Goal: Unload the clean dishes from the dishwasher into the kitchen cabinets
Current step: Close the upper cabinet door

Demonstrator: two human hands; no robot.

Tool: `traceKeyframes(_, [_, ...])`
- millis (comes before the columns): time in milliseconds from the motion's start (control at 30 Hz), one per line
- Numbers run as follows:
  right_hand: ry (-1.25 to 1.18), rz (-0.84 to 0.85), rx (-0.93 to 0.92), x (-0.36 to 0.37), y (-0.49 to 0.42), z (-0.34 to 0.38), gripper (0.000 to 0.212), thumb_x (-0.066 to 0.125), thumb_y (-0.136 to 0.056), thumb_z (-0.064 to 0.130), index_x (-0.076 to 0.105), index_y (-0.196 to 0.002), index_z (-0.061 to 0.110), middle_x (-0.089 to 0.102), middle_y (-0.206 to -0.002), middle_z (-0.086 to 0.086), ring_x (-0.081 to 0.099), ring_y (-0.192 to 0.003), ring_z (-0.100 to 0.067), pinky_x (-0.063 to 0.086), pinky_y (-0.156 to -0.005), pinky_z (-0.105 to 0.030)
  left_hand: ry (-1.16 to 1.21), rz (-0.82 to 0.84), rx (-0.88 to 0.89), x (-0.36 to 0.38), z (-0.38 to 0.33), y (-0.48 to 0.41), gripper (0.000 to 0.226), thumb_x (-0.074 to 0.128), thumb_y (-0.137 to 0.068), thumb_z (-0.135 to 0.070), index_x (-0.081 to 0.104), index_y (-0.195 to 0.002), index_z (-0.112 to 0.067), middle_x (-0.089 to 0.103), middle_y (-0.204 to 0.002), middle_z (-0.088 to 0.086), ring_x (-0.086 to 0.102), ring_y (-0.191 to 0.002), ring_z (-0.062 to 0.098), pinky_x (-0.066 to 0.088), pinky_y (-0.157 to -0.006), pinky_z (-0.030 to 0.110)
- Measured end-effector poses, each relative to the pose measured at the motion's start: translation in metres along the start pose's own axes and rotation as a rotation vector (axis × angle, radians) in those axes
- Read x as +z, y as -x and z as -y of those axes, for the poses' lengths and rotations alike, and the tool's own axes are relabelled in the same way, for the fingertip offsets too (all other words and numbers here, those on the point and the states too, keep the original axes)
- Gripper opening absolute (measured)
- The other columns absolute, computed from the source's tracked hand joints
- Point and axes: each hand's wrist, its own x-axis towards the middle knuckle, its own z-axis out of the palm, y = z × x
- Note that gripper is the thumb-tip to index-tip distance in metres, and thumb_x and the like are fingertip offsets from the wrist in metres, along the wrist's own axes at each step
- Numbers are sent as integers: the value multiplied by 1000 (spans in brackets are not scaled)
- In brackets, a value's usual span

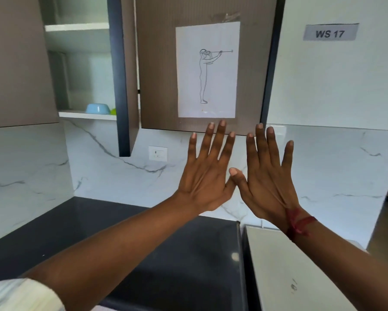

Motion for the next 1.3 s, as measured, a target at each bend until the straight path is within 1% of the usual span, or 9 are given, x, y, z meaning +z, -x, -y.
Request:
traceKeyframes(133, [-86,47,-111,-1,-5,24,80,4,-95,64,5,-156,12,0,-163,-8,-3,-150,-28,2,-117,-62,-115,86,-44,-26,18,11,79,28,-93,-58,8,-156,-15,-5,-164,11,-9,-150,32,-1,-119,58])
traceKeyframes(300, [-432,88,-374,-8,-27,92,74,-1,-95,61,0,-156,18,-9,-163,5,-18,-148,-11,0,-119,-57,-285,180,-77,-69,63,40,79,16,-90,-52,-2,-155,-10,-10,-162,18,-16,-148,35,-6,-118,57])
traceKeyframes(400, [-551,69,-438,-19,-44,143,75,-1,-95,61,3,-156,17,-10,-163,4,-19,-148,-12,-3,-119,-56,-420,283,-84,-93,94,57,81,10,-88,-52,-15,-153,-10,-15,-161,19,-18,-148,36,-13,-117,57])
traceKeyframes(467, [-632,67,-447,-23,-51,172,74,3,-95,60,2,-156,18,-13,-163,3,-19,-148,-11,-4,-120,-54,-517,322,-54,-102,110,67,80,14,-92,-52,-19,-151,-10,-19,-160,19,-20,-147,36,-13,-116,57])
traceKeyframes(633, [-882,118,-468,-14,-59,218,72,8,-96,59,-7,-155,20,-19,-161,11,-17,-146,-1,-7,-121,-48,-609,340,-112,-111,137,85,80,20,-95,-52,-17,-152,-8,-18,-159,21,-22,-146,35,-13,-118,53])
traceKeyframes(767, [-916,95,-544,3,-70,257,72,5,-96,61,-12,-154,23,-23,-159,13,-18,-146,-2,-6,-121,-48,-637,359,-131,-120,182,107,80,24,-96,-55,-8,-154,-10,-13,-161,17,-21,-147,32,-17,-117,51])
traceKeyframes(867, [-919,120,-522,25,-87,289,71,4,-96,60,-13,-153,23,-25,-159,11,-19,-146,-2,-6,-121,-47,-668,326,-182,-120,220,121,79,27,-95,-49,-6,-154,-7,-13,-161,18,-20,-147,32,-14,-119,49])
traceKeyframes(1067, [-698,261,-512,83,-137,336,76,-6,-88,62,-19,-152,23,-31,-156,9,-30,-141,-5,-7,-120,-52,-706,359,-269,-107,301,143,84,26,-94,-47,-11,-150,4,-21,-158,21,-21,-147,33,-6,-121,48])
traceKeyframes(1300, [-467,114,-542,147,-188,393,77,14,-98,60,-11,-154,13,-25,-159,-1,-24,-145,-16,-1,-117,-59,-622,403,-358,-61,386,141,83,27,-94,-46,-9,-151,2,-22,-158,22,-20,-147,33,-5,-122,46])
